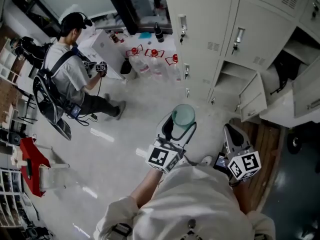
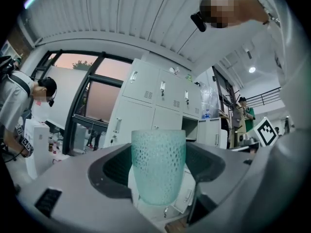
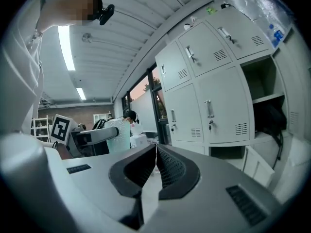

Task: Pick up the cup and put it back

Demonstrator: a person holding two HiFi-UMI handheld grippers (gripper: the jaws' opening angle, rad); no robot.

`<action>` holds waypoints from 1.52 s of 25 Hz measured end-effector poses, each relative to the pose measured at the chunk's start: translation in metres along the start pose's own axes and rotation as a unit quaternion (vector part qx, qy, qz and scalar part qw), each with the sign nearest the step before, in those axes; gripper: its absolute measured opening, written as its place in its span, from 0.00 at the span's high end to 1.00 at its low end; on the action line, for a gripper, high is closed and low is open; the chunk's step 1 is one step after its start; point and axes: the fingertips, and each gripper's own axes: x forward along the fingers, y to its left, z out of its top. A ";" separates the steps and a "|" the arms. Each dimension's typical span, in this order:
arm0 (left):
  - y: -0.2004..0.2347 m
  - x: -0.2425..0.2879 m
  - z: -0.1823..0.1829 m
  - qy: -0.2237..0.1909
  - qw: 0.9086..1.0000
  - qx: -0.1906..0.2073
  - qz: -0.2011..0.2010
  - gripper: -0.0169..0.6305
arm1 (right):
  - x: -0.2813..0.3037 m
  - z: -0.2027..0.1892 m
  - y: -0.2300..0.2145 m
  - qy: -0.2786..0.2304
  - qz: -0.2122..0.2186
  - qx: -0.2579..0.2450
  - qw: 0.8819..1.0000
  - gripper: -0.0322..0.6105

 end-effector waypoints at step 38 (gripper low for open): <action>-0.040 0.276 -0.139 0.106 0.969 -0.020 -0.224 0.44 | 0.002 -0.052 -0.182 0.046 -0.234 0.082 0.968 0.91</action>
